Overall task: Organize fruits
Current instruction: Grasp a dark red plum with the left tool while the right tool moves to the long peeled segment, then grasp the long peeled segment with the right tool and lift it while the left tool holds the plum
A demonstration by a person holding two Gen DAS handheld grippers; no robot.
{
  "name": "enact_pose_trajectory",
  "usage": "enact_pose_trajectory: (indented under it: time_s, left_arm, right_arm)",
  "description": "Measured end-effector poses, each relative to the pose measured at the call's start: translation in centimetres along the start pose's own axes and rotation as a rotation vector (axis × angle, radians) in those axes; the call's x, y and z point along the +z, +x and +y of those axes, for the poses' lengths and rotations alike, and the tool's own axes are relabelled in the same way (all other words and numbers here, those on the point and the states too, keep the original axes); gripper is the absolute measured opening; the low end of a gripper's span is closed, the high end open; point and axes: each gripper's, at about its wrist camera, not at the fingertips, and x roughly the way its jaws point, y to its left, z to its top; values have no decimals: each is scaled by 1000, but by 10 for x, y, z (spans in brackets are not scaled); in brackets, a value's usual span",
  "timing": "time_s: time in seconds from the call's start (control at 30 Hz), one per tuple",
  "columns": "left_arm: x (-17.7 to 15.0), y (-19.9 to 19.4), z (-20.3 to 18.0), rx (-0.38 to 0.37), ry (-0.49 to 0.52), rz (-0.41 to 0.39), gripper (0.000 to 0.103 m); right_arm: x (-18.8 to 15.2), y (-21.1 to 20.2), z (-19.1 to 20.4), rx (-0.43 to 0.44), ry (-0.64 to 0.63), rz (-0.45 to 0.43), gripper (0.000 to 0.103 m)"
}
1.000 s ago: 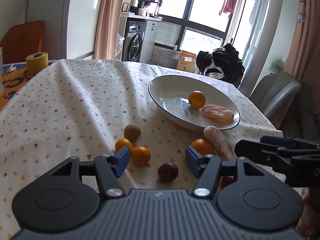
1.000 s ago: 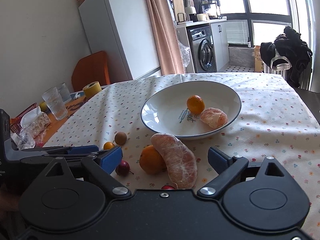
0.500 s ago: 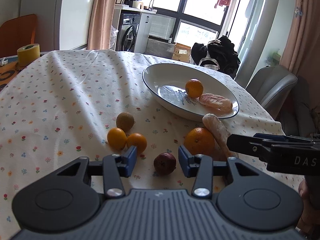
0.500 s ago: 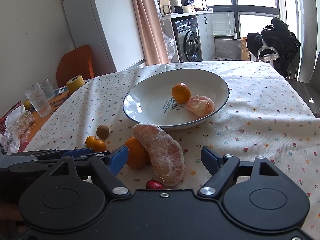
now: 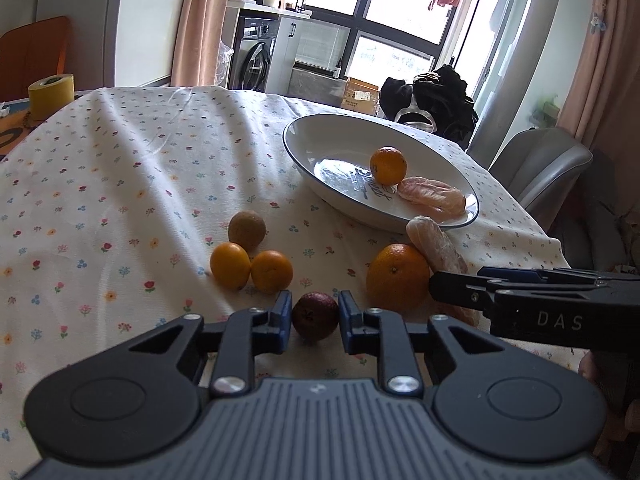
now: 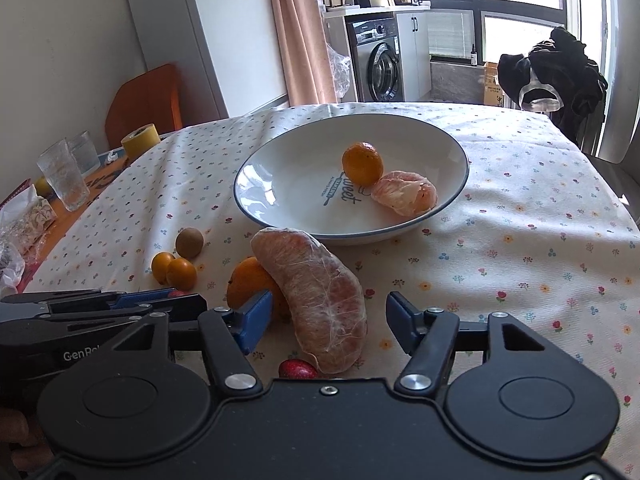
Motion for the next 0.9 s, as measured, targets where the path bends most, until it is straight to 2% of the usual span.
enact_pose_trajectory:
  time_s: [0.1, 0.27, 0.33, 0.8, 0.83, 0.9]
  left_arm:
    - [1, -5, 3, 1, -11, -8, 23]
    - [2, -9, 6, 2, -14, -18, 23]
    - [2, -10, 6, 2, -17, -20, 23]
    - [7, -16, 0, -9, -7, -39, 23]
    - [7, -16, 0, -10, -6, -42, 23]
    - [9, -18, -2, -13, -3, -49, 23]
  right_arm:
    - [4, 1, 0, 2, 1, -2, 53]
    - [6, 4, -2, 17, -1, -1, 52]
    - [6, 3, -4, 31, 1, -1, 45]
    - [3, -10, -12, 114, 3, -51, 40]
    - [4, -12, -12, 116, 4, -55, 23]
    - [8, -16, -15, 128, 15, -59, 0]
